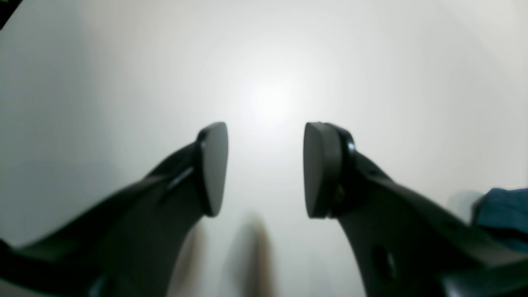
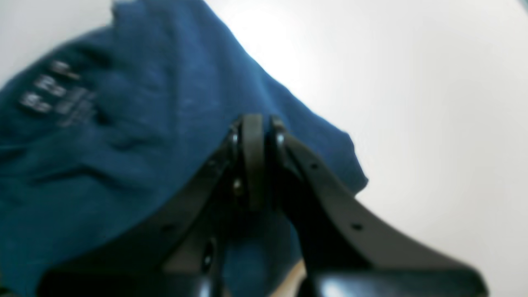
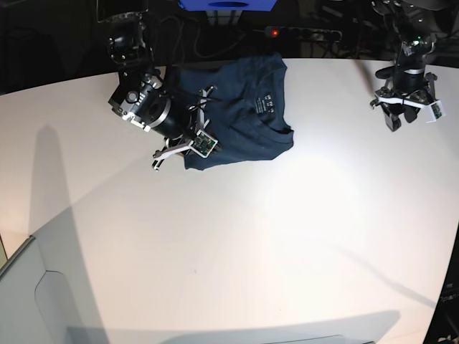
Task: Fold the T-shirt properly
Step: 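Press and square the folded shirt edges with the right gripper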
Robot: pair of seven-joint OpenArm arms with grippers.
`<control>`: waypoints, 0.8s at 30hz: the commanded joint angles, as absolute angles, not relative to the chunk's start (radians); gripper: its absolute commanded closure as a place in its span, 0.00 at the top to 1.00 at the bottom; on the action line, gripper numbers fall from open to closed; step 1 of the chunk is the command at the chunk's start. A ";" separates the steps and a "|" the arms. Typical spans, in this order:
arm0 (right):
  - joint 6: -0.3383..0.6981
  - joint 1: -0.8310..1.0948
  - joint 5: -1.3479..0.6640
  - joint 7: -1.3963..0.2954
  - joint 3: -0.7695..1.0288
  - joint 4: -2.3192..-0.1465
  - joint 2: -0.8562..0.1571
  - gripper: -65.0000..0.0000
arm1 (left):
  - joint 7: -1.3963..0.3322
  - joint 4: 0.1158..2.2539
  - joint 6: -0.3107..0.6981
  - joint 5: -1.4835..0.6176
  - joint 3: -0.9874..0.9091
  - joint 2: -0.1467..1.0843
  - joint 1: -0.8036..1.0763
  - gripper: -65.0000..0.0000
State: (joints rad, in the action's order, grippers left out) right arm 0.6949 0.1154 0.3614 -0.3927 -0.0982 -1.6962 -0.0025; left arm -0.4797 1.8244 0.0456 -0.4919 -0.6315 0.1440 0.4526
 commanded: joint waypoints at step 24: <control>0.698 0.096 0.341 -0.372 0.111 -1.857 0.010 0.00 | -0.461 1.842 0.048 -0.498 -0.634 0.153 0.450 0.44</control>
State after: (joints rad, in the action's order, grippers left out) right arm 0.6945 0.1089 0.3660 -0.4026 0.1169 -1.8408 0.0093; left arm -0.4839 1.8244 0.0452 -0.4904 -0.6296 0.1436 0.4496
